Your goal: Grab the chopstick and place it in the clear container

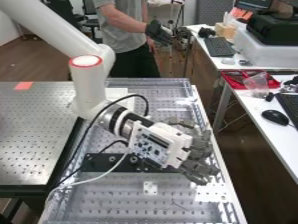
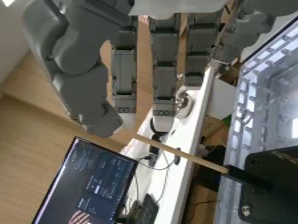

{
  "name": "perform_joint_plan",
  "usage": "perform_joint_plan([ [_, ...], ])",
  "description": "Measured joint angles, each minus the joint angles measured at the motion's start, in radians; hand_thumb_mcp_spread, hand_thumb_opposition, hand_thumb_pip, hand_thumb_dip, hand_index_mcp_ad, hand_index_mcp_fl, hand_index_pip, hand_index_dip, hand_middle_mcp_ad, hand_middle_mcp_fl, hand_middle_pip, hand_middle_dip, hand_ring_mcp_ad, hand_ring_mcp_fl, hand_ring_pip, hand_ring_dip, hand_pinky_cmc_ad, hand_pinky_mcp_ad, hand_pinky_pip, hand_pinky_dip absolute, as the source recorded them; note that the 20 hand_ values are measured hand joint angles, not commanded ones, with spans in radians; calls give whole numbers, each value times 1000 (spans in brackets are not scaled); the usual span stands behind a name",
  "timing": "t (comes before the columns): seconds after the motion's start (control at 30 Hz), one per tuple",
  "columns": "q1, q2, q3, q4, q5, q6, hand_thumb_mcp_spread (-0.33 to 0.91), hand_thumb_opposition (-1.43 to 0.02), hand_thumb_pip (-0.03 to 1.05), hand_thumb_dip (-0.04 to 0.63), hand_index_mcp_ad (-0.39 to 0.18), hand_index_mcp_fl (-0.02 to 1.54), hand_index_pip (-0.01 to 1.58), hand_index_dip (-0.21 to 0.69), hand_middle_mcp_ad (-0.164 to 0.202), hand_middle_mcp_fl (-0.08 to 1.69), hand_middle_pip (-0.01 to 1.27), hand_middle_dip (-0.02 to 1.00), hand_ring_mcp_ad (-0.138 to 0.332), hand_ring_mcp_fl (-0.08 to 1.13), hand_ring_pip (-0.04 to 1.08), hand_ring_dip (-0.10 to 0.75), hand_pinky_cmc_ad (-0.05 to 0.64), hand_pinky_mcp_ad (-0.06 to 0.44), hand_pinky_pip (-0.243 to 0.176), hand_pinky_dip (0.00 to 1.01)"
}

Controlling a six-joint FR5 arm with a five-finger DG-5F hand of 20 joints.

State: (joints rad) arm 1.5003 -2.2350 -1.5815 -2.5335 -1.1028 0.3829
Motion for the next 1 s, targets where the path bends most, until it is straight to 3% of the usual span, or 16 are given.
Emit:
perform_joint_plan([
  [0.37,4,-17,20,-26,-4,12,515,-796,660,325,-106,239,1239,49,93,572,581,623,134,314,87,380,278,171,-99,180],
  [0.7,3,-38,39,-28,-35,91,532,-796,616,323,-105,229,1210,51,93,590,644,641,117,360,87,415,278,175,-98,180],
  [0.97,7,-40,48,-28,-16,70,565,-798,583,323,-122,305,1218,51,93,623,679,653,120,407,98,442,279,164,-86,180],
  [1.0,7,-39,47,-28,-13,67,560,-798,578,323,-126,321,1220,51,89,635,682,653,101,410,98,442,279,164,-86,180],
])
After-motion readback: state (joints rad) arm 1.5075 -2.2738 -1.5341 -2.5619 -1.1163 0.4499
